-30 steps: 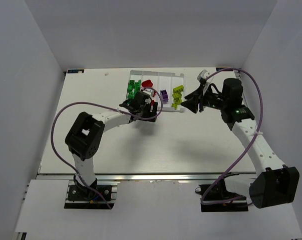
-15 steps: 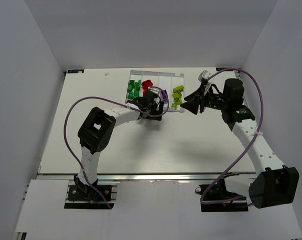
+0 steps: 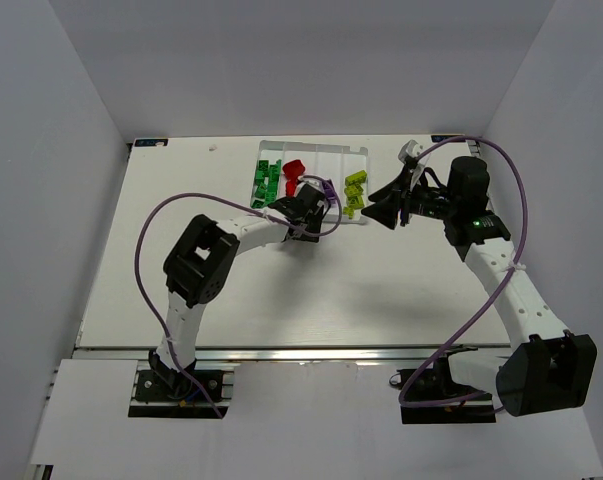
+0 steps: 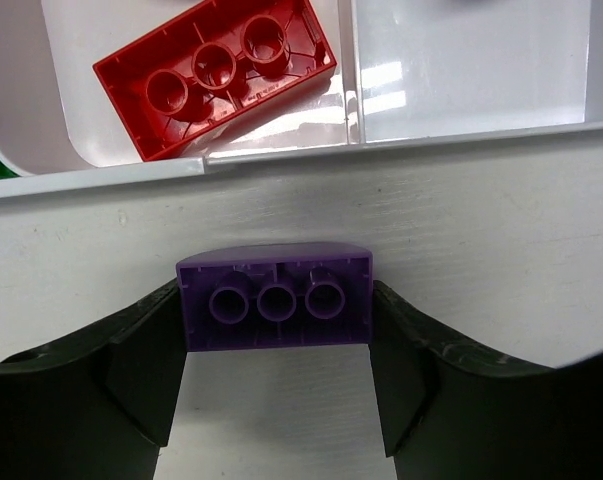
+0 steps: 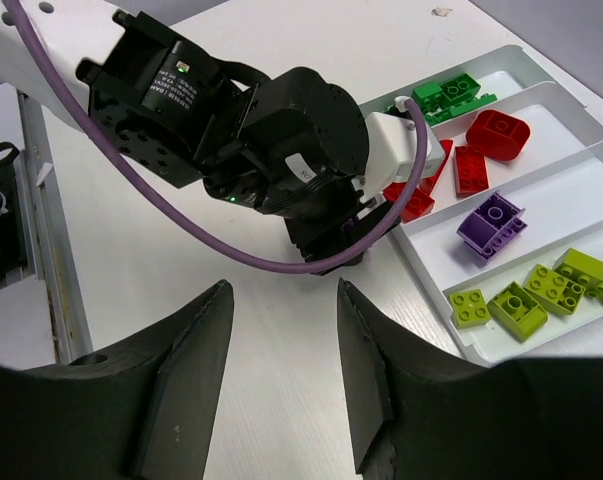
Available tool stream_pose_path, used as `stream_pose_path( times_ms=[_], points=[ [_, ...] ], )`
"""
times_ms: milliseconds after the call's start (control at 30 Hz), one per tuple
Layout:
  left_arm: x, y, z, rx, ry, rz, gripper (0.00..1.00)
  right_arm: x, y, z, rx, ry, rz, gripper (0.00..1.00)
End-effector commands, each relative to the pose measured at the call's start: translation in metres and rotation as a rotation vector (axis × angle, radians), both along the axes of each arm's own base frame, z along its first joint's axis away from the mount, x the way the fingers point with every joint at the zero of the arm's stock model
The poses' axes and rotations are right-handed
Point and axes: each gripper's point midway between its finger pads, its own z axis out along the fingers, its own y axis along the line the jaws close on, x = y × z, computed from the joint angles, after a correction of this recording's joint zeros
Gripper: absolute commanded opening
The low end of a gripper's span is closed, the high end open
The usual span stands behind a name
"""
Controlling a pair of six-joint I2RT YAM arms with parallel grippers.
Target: Sort the legos into containers by color
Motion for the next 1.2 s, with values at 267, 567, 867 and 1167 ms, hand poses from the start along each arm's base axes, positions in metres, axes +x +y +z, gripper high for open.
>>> stream_pose_path(
  times_ms=[267,567,867,1167],
  points=[
    [-0.004,-0.025,0.102,-0.088,-0.161,-0.082,0.39,-0.005,-0.003,0.015,0.026,-0.056,0.023,0.52],
    [0.053,-0.063,0.155,-0.114,-0.284,-0.126,0.38,-0.008,-0.01,0.026,0.032,-0.087,0.0,0.52],
    [0.131,-0.1,0.174,-0.227,-0.412,-0.133,0.38,-0.01,-0.018,0.033,0.047,-0.098,-0.017,0.52],
    [0.161,-0.104,0.168,-0.252,-0.529,-0.114,0.41,-0.013,-0.025,0.034,0.064,-0.084,-0.016,0.52]
  ],
)
